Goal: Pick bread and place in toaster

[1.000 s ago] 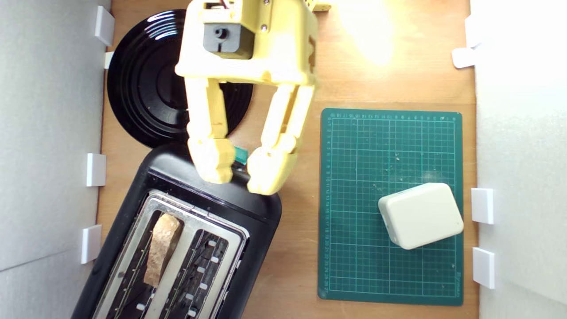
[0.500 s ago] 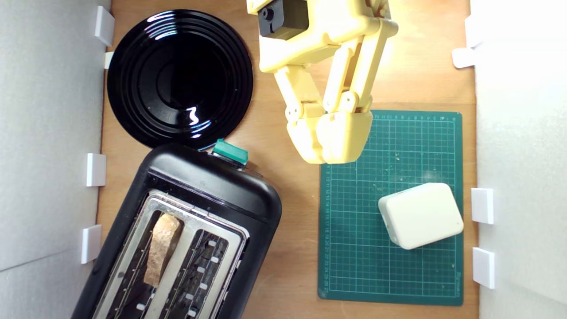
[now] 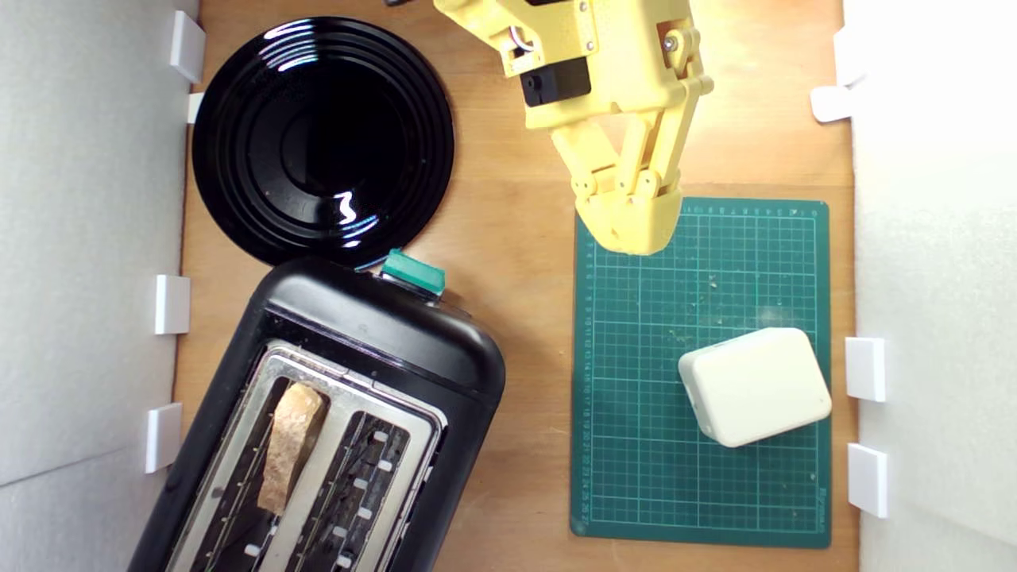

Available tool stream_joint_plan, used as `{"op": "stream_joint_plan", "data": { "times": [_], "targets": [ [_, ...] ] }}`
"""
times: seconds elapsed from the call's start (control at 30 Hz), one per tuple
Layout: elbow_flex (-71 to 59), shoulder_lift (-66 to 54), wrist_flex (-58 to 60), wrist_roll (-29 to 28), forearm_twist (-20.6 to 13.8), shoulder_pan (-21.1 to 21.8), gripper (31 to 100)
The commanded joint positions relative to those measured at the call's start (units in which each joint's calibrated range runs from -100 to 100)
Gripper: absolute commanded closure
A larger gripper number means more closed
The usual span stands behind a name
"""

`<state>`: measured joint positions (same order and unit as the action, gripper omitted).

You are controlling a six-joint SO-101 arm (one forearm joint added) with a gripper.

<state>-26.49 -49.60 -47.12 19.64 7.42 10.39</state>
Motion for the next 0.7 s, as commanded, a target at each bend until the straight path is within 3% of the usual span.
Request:
{"op": "stream_joint_plan", "data": {
  "times": [0.0, 0.2, 0.4, 0.67],
  "targets": [
    [-3.6, -4.48, 0.45, -0.15, 0.38, 1.05, 91.4],
    [-15.5, -13.21, 0.96, -0.15, 0.56, 1.13, 91.6],
    [-25.3, -20.86, 0.96, -0.15, 0.29, 2.34, 97.5],
    [-37.38, -29.6, 0.79, -0.1, 0.56, 4.28, 97.7]
  ]
}}
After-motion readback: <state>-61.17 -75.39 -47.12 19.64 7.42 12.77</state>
